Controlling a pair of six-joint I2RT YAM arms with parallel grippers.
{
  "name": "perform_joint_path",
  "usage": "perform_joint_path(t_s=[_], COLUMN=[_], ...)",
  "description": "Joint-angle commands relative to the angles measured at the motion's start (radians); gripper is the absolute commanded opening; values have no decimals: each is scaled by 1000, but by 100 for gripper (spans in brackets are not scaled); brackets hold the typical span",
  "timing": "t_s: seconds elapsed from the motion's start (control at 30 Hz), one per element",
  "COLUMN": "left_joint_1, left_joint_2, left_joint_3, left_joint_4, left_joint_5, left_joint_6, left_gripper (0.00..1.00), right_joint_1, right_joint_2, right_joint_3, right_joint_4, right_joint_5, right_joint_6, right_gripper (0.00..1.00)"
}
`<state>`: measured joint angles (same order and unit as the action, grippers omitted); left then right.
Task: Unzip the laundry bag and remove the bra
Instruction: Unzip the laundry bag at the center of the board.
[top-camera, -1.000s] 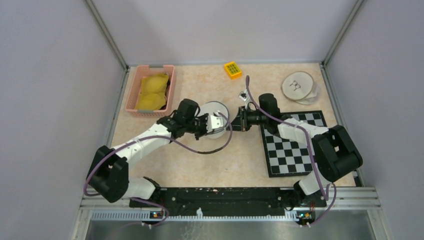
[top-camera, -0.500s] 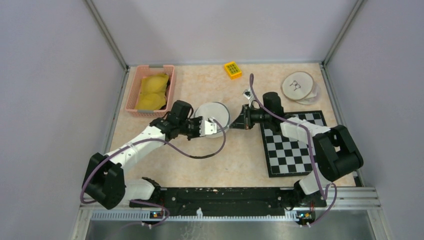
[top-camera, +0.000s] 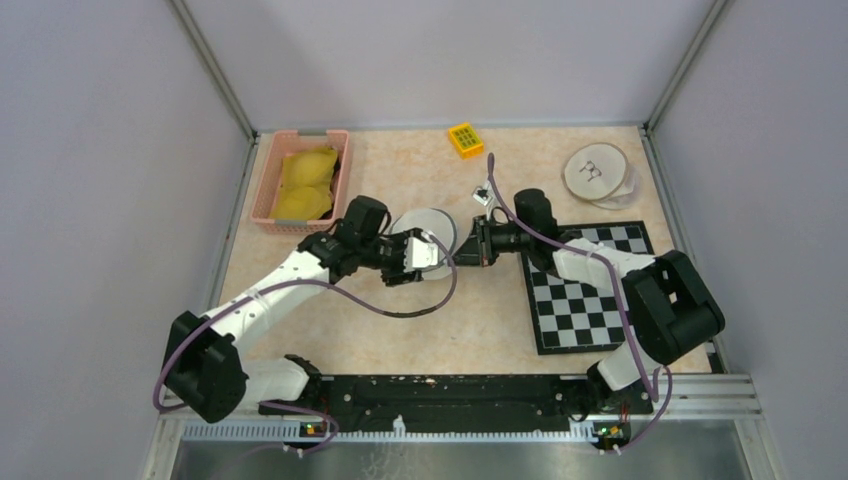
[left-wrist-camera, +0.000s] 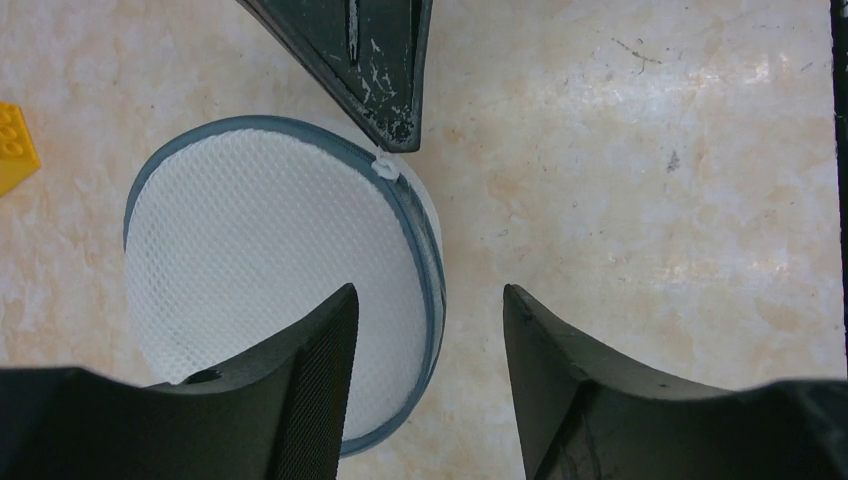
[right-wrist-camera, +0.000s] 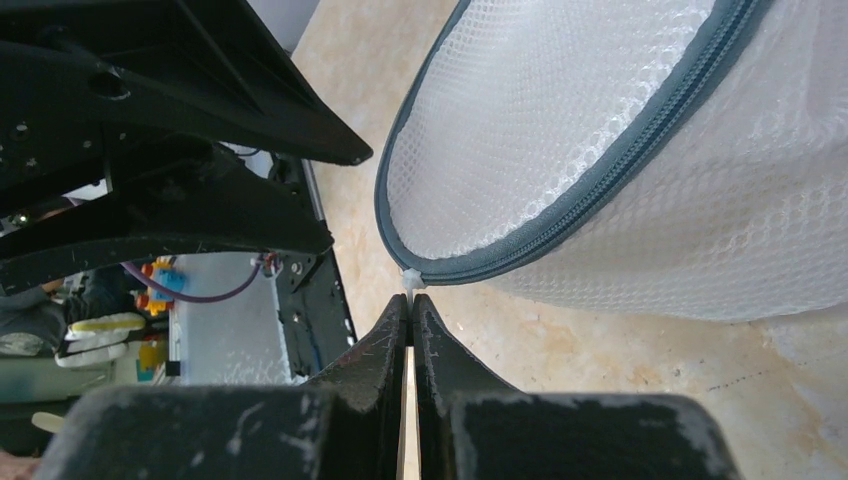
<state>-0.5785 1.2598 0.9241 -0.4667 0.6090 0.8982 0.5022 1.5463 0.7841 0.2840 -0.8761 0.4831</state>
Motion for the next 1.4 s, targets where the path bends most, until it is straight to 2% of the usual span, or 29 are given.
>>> perform_joint_path(t_s=[0.0, 0.07, 0.2, 0.27, 0.4, 0.43, 0.77, 1.1, 1.2, 1.3, 1.37], left_joint_1=[-31, -49, -71, -71, -71, -70, -62, -40, -41, -40, -42], left_joint_2=[37, 68, 112, 113, 93, 87, 0, -68, -78, -77, -64], left_joint_3=[30, 35, 33, 22, -1, -5, -76, -79, -66, -29, -5], left_joint_4=[86, 102, 111, 116, 104, 95, 33, -9, -7, -24, -24], left_joint_5=[-8, -37, -105, -139, -188, -207, -289, -304, -290, -202, -126], left_joint_6=[-66, -74, -70, -66, -53, -53, 30, 74, 73, 66, 41], left_gripper=[59, 57, 46, 35, 1, 0, 0, 0, 31, 49, 53], right_joint_1=[10, 12, 12, 9, -13, -21, -108, -98, -73, -56, -52], right_joint_2=[-11, -9, -15, -18, -14, -14, -16, -10, -3, 2, 4], right_joint_3=[8, 13, 16, 15, 13, 13, 22, 20, 7, 1, 3], right_joint_4=[61, 60, 48, 37, 35, 34, -38, -28, 11, 41, 41], right_joint_5=[-17, -21, -23, -20, -31, -32, -23, -32, -53, -69, -70], right_joint_6=[24, 27, 18, 9, 10, 7, -45, -44, -6, 24, 27], right_gripper=[0, 0, 0, 0, 0, 0, 0, 0, 0, 0, 0])
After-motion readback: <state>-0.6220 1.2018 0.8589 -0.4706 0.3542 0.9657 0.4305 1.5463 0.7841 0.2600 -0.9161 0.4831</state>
